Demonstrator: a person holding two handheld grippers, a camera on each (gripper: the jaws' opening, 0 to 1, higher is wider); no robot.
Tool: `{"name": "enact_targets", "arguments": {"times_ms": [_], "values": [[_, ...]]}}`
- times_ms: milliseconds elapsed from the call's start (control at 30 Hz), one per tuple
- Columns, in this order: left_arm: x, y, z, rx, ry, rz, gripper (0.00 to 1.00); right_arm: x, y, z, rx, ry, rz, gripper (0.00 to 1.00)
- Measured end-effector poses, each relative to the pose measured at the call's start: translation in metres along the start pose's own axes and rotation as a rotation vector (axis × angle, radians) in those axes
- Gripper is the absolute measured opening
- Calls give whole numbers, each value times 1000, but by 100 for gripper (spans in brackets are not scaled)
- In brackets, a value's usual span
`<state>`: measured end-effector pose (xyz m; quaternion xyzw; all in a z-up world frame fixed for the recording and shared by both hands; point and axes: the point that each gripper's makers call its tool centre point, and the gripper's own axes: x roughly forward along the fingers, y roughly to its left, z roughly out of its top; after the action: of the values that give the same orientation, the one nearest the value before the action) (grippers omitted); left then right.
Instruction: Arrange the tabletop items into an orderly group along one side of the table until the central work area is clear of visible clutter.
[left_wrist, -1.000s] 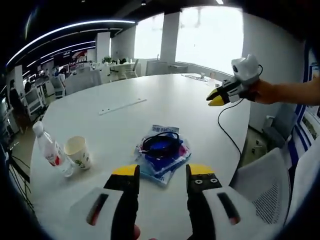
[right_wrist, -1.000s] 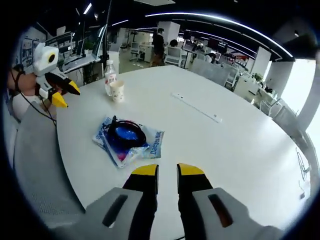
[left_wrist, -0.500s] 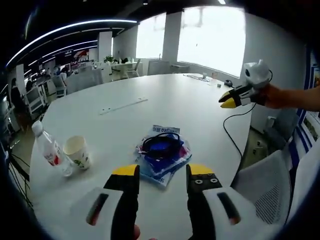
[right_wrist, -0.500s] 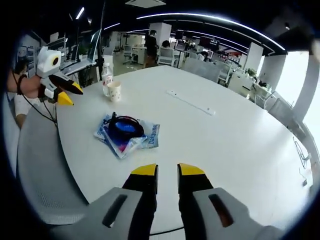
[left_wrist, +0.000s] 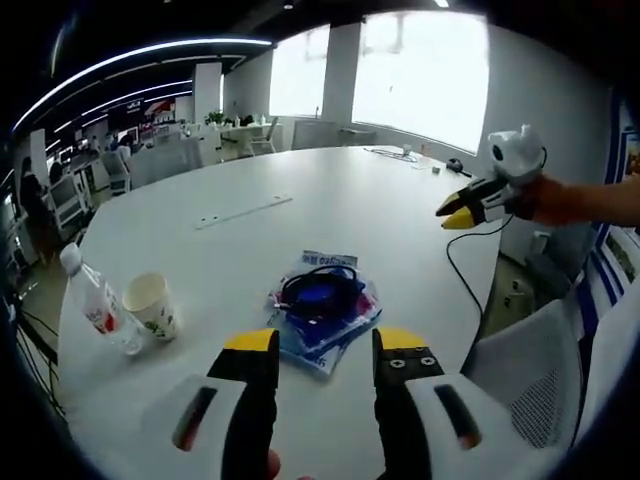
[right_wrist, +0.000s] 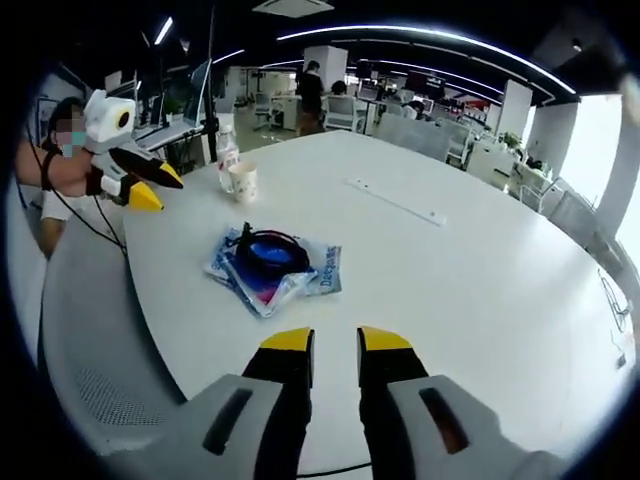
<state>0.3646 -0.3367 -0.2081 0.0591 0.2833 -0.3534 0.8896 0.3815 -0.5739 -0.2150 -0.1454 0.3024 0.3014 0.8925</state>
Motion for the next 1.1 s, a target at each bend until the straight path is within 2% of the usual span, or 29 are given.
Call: {"name": "enact_targets", "arguments": {"times_ms": [200, 367, 733, 1100], "values": [[-2, 3, -2, -6, 5, 5, 36, 11, 11, 2, -5, 2, 35, 16], [-4, 7, -4, -9, 9, 9, 36, 24, 27, 3, -27, 12, 80, 18], [-9, 14, -6, -22, 12, 23, 36, 58, 60, 16, -104, 23, 156, 20], [-16, 15, -11, -20, 17, 32, 36, 86, 83, 29, -159, 26, 207, 20]]}}
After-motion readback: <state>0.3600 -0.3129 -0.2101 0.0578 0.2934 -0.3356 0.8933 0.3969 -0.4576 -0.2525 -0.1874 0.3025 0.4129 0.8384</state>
